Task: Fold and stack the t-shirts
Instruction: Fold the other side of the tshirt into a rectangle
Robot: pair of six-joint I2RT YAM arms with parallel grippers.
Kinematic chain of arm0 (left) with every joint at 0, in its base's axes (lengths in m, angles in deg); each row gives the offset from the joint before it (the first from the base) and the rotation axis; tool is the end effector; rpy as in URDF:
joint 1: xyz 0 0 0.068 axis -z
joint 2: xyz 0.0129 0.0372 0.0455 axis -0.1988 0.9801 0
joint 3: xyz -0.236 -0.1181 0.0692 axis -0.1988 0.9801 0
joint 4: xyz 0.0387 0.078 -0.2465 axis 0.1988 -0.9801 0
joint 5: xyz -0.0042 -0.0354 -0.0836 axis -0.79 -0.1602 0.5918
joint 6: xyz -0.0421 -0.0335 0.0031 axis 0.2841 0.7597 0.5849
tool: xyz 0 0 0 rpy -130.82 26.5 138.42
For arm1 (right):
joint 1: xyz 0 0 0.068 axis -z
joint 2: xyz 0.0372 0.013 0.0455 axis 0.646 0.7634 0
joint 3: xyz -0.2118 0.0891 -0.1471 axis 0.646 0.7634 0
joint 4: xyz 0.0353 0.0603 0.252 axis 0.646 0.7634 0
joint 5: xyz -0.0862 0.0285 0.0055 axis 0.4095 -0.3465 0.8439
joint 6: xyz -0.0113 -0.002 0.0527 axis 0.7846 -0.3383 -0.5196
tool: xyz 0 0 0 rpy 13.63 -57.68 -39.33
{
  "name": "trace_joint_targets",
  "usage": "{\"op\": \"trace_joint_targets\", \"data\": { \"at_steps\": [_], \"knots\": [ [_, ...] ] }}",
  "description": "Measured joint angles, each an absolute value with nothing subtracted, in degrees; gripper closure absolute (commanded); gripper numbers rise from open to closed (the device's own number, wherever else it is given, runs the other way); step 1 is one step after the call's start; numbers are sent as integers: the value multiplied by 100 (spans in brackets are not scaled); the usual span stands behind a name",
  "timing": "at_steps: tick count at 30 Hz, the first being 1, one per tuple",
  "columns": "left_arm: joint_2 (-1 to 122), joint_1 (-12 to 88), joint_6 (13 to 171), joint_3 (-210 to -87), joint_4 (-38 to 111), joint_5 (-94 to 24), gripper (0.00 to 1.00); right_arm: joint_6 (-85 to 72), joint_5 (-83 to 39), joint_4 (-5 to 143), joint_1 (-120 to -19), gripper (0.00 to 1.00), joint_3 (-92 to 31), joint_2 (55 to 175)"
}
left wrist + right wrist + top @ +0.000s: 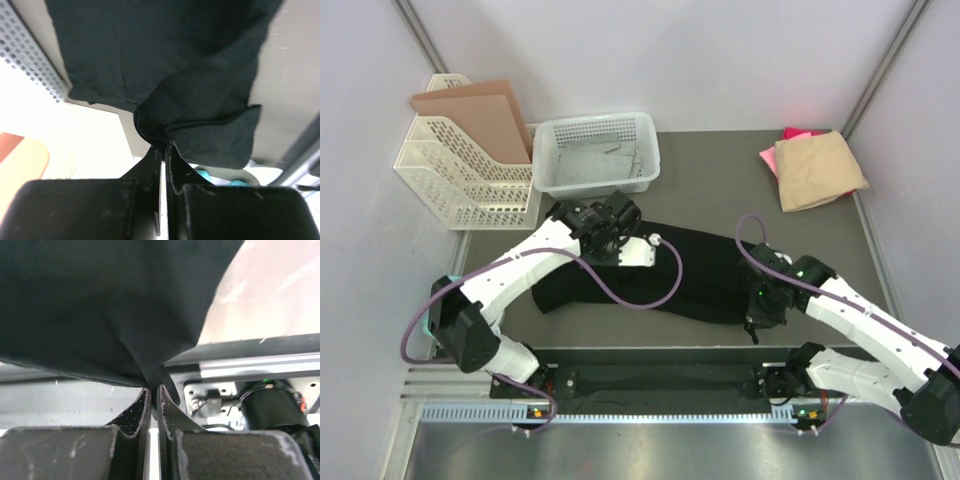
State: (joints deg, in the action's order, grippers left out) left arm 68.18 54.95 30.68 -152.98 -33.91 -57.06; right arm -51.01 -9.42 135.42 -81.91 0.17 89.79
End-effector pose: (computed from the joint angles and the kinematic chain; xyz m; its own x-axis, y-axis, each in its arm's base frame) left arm 0.1997 -0.1779 0.3015 0.0209 0.9997 0.0094 0.9404 -0.0228 0.3394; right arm 0.1119 0.0956 0.2374 -0.9622 0.1875 -0.1976 0.1678 0.9794 0.1123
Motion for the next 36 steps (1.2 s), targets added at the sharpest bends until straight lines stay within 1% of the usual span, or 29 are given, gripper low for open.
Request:
{"op": "trace_joint_targets", "data": {
  "at_steps": [7,12,20,23,24,26,27,29,30,32,33,34,36],
  "knots": [
    [7323,5233,2639,-15541,-2934,-5789,100,-4675,-698,13360,-7386,100,-121,9148],
    [7736,5119,2346,-15687,-2617,-5831,100,-4320,-715,13002,-6930,100,-121,9563],
    [8593,4857,1955,-16118,-2231,-5946,100,-3990,-807,12558,-6722,100,-118,10162],
    [9006,4798,1874,-16468,-2213,-5951,100,-3892,-802,12530,-6600,100,-204,10269],
    [9096,4791,1866,-16557,-2200,-5951,100,-3846,-800,12517,-6560,98,-263,10308],
    [9233,4776,1842,-16684,-2119,-5964,100,-3781,-776,12490,-6506,92,-354,10415],
    [9268,4771,1828,-16708,-2091,-5966,100,-3752,-763,12468,-6477,84,-387,10472],
    [9301,4765,1811,-16732,-2075,-5968,100,-3704,-698,12416,-6451,80,-422,10570],
    [9314,4765,1811,-16741,-2067,-5966,100,-3689,-663,12414,-6442,70,-453,10627],
    [9323,4763,1813,-16741,-2056,-5964,100,-3645,-604,12390,-6416,57,-545,10765],
    [9330,4760,1813,-16741,-2049,-5966,100,-3610,-571,12377,-6394,43,-606,10839],
    [9334,4756,1815,-16741,-2038,-5966,100,-3584,-529,12383,-6370,38,-663,10907],
    [9343,4747,1826,-16741,-2012,-5966,100,-3520,-426,12381,-6296,34,-840,11058]
  ]
}}
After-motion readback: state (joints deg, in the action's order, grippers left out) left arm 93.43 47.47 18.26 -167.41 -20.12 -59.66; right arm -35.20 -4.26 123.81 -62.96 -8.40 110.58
